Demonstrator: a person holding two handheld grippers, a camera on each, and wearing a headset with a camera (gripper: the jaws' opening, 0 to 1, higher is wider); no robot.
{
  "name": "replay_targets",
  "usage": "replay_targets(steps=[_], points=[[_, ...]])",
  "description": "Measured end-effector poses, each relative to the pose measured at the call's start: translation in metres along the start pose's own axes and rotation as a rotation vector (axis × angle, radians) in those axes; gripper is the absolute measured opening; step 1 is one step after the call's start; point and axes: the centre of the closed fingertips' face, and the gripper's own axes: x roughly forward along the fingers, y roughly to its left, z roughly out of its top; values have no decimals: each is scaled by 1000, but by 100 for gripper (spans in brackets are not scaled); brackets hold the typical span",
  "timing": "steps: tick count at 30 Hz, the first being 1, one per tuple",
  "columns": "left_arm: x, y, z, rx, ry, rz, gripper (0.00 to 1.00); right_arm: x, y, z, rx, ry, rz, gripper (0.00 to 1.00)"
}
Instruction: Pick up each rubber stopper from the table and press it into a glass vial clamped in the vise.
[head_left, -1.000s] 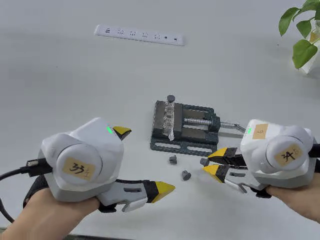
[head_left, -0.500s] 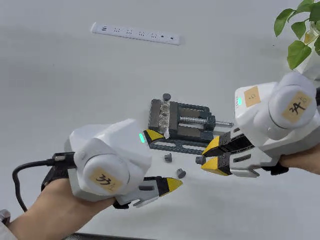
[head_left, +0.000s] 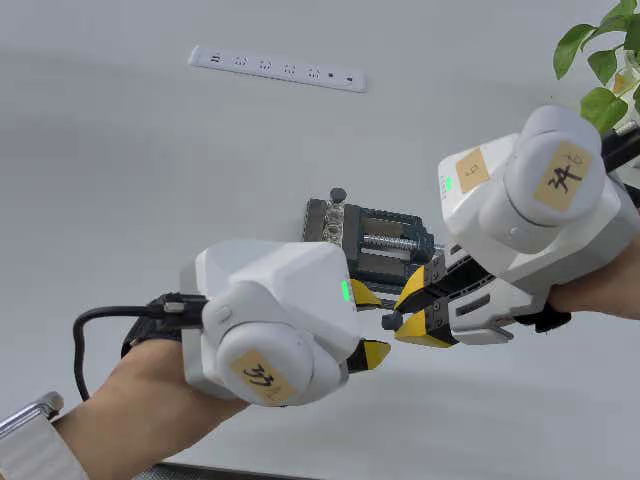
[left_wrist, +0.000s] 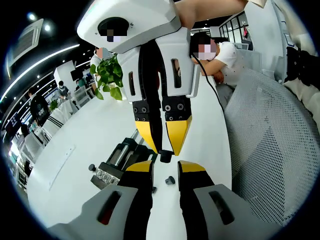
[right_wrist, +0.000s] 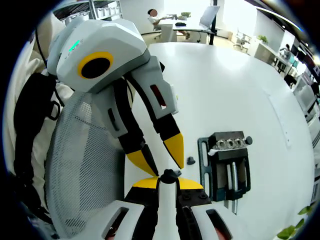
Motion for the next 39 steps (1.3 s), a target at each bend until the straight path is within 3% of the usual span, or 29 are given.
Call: replay_targets(steps=[14, 24, 39], points=[[3, -7, 1, 43, 25, -40, 6, 4, 4, -4, -20, 31, 23, 8], [4, -9, -2, 52, 41, -50, 5, 5, 5, -3, -33, 38, 27, 8], [2, -11, -2, 36, 29, -59, 4, 5, 7, -2, -48, 34, 38, 8]])
